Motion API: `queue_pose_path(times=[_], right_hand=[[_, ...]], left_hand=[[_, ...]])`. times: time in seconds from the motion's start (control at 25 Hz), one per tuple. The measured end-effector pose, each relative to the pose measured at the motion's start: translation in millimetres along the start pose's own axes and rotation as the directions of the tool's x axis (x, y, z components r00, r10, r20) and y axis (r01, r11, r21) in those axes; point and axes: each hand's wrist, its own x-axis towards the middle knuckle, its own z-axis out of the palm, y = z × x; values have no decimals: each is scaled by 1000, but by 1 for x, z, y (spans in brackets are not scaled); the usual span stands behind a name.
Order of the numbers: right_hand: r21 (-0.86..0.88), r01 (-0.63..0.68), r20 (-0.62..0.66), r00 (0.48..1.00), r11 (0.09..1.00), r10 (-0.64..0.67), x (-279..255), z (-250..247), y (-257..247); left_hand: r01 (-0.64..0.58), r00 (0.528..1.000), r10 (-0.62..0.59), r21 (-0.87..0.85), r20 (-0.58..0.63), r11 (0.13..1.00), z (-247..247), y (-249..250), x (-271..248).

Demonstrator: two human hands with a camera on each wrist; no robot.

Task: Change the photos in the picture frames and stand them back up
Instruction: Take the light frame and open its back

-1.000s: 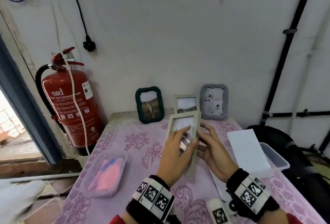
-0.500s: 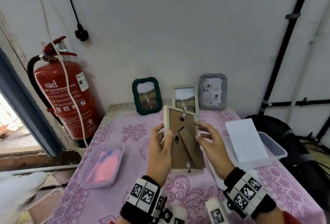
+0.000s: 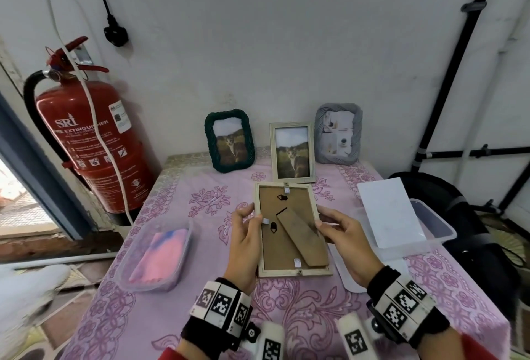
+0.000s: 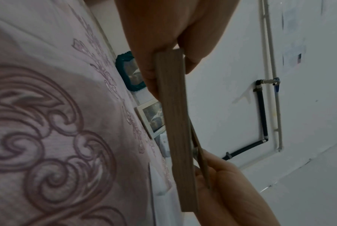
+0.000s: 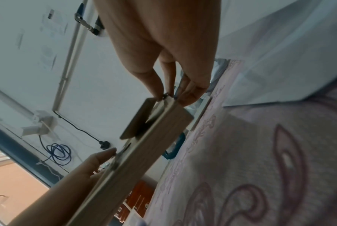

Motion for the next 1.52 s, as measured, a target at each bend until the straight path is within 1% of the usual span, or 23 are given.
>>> queue_pose_path(times=[0.12,0.24,0.4,0.56,0.64,0.72,0.8,0.92,1.08,1.28,1.52], right_hand=[[-50,-47,13,999,998,48,-1,-5,11],[-130,-81,63,994,988,89,-1,-8,19],[-307,-62,103,990,950,97,3,-12,20],[-511,-41,107,988,858,111,7,-11,18],[-560,-29,126,985,828,120,9,-11,15],[-564,-53,131,979,824,153,12,-11,12],[-561,-81,125,975,824,181,15,-10,11],[-583,-79,130,973,809,189,18,-9,10],[-562,-109,105,974,820,202,20,-8,11],[-518,-167,44,974,839,221,22,-6,14],[-502,-190,11,974,844,226,23,-3,14]], left_hand=[[22,999,-15,185,-40,982,-10,-11,8],[59,998,-53,356,-26,933,-21,-17,11],[138,986,-165,455,20,880,-34,-18,15],[83,983,-171,647,74,758,-46,-14,20],[61,982,-170,700,87,711,-48,-10,23],[33,980,-171,760,104,649,-49,-5,28],[9,977,-176,797,122,604,-48,-2,32],[-14,974,-179,827,139,562,-46,0,36],[-22,973,-179,826,148,563,-44,1,39],[-31,968,-191,829,164,558,-45,2,42],[-45,975,-160,844,153,534,-42,-1,44]])
